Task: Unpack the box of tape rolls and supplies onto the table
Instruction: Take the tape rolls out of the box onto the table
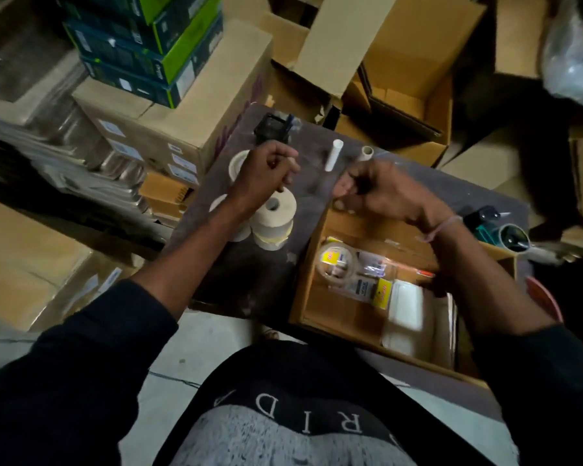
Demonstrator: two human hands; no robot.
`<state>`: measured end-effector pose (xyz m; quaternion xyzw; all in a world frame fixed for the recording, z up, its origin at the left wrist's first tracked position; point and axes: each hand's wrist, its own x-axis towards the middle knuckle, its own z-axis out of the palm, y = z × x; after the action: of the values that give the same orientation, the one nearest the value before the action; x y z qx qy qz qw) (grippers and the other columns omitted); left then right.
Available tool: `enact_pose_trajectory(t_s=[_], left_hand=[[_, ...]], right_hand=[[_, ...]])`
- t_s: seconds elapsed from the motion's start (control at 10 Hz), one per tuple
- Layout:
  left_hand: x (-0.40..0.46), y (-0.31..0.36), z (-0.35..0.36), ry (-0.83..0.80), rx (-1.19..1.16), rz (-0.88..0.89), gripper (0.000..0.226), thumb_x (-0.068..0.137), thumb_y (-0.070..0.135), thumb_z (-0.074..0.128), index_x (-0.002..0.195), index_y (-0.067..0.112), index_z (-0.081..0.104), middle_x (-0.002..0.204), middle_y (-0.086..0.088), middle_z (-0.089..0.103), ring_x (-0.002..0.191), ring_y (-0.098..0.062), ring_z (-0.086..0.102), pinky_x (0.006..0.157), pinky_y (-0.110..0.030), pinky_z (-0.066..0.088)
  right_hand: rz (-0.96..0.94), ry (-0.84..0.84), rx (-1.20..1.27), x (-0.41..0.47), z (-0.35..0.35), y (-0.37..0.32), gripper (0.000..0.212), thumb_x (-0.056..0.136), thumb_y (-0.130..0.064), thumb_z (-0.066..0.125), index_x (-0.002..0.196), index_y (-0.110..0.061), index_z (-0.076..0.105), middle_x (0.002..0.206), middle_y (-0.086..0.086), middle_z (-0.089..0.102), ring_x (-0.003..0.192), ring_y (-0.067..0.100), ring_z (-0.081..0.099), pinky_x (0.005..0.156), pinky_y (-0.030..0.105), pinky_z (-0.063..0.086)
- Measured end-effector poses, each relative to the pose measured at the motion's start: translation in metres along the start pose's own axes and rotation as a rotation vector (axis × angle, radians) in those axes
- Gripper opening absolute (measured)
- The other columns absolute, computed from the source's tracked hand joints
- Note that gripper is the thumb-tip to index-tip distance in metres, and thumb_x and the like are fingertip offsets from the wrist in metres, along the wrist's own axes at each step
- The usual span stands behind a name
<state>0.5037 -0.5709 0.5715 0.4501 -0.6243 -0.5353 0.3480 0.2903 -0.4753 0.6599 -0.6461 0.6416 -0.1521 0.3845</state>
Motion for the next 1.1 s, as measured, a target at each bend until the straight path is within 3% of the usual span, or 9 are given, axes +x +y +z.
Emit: enact_pose_trajectory(t_s=[0.1,0.2,0.4,0.5,0.6,0.7,0.9,1.0,1.1], left_hand=[[-0.004,0.019,0.034,-0.112,-0.039,0.064,0.016,0.096,0.005,0.057,0.110,-0.002,0.061,0.083,-0.009,0.071,0.059,-0.015,0.062,0.048,-0.026,0.052],[-0.011,0.029,0.066,-0.212,-0.083,0.106,0.016,0.097,0.005,0.059,0.109,-0.005,0.059,0.080,-0.012,0.069,0.055,-0.016,0.062,0.046,-0.028,0.052],[-0.029,0.031,0.105,-0.202,-0.072,0.063,0.012,0.101,0.006,0.053,0.107,-0.003,0.059,0.081,-0.012,0.069,0.057,-0.017,0.062,0.047,-0.027,0.054],[-0.037,0.029,0.111,-0.152,-0.030,0.035,0.016,0.101,0.004,0.052,0.109,-0.009,0.058,0.083,-0.019,0.070,0.061,-0.020,0.063,0.052,-0.027,0.056],[-0.040,0.029,0.113,-0.102,-0.037,0.017,0.014,0.101,0.003,0.053,0.108,-0.007,0.059,0.083,-0.018,0.070,0.061,-0.015,0.065,0.055,-0.024,0.056],[-0.042,0.031,0.115,-0.065,-0.036,0.006,0.017,0.101,0.003,0.054,0.112,-0.009,0.058,0.086,-0.015,0.069,0.065,-0.014,0.067,0.059,-0.023,0.057],[-0.043,0.032,0.119,0.056,-0.048,-0.026,0.016,0.099,0.008,0.059,0.112,-0.001,0.062,0.090,-0.015,0.073,0.071,-0.016,0.070,0.065,-0.028,0.059],[-0.042,0.032,0.119,0.047,-0.074,-0.049,0.021,0.099,0.008,0.060,0.115,-0.004,0.061,0.093,-0.017,0.073,0.076,-0.021,0.072,0.069,-0.032,0.060],[-0.042,0.035,0.117,-0.018,-0.071,-0.029,0.023,0.098,0.007,0.062,0.118,-0.004,0.060,0.098,-0.018,0.074,0.087,-0.027,0.075,0.076,-0.034,0.062]], right_hand=[[0.118,-0.109,0.043,-0.036,-0.008,0.034,0.009,0.086,-0.003,0.073,0.095,-0.004,0.074,0.088,0.013,0.076,0.080,0.029,0.072,0.079,0.036,0.059],[0.237,-0.134,-0.033,-0.050,0.020,0.078,0.013,0.087,-0.002,0.064,0.090,-0.008,0.075,0.089,0.006,0.073,0.090,0.026,0.067,0.083,0.030,0.053],[0.211,-0.197,-0.592,-0.051,0.115,0.125,0.074,0.079,-0.050,0.074,0.141,-0.019,0.049,0.147,0.017,0.046,0.122,0.036,0.055,0.103,0.038,0.046],[0.150,-0.105,-0.579,-0.047,0.138,0.133,0.069,0.077,-0.051,0.076,0.136,-0.025,0.055,0.159,0.021,0.020,0.120,0.040,0.051,0.103,0.040,0.046],[0.109,-0.051,-0.470,-0.045,0.139,0.142,0.054,0.074,-0.043,0.079,0.117,-0.012,0.070,0.161,0.019,0.021,0.119,0.038,0.054,0.103,0.037,0.046],[0.095,-0.020,-0.401,-0.049,0.131,0.153,0.068,0.071,-0.036,0.085,0.126,0.000,0.064,0.147,0.017,0.049,0.120,0.032,0.058,0.106,0.030,0.043],[-0.030,-0.018,-0.619,-0.055,0.106,0.174,0.031,0.092,-0.018,0.067,0.121,-0.008,0.065,0.122,0.014,0.064,0.112,0.029,0.061,0.099,0.041,0.050],[-0.052,0.109,0.009,-0.068,0.080,0.160,0.025,0.087,0.004,0.057,0.104,-0.014,0.061,0.105,0.021,0.060,0.096,0.031,0.060,0.094,0.065,0.049],[-0.169,0.114,-0.128,-0.096,0.047,0.137,0.016,0.078,-0.020,0.076,0.092,-0.021,0.069,0.112,0.011,0.062,0.100,0.028,0.062,0.090,0.046,0.055]])
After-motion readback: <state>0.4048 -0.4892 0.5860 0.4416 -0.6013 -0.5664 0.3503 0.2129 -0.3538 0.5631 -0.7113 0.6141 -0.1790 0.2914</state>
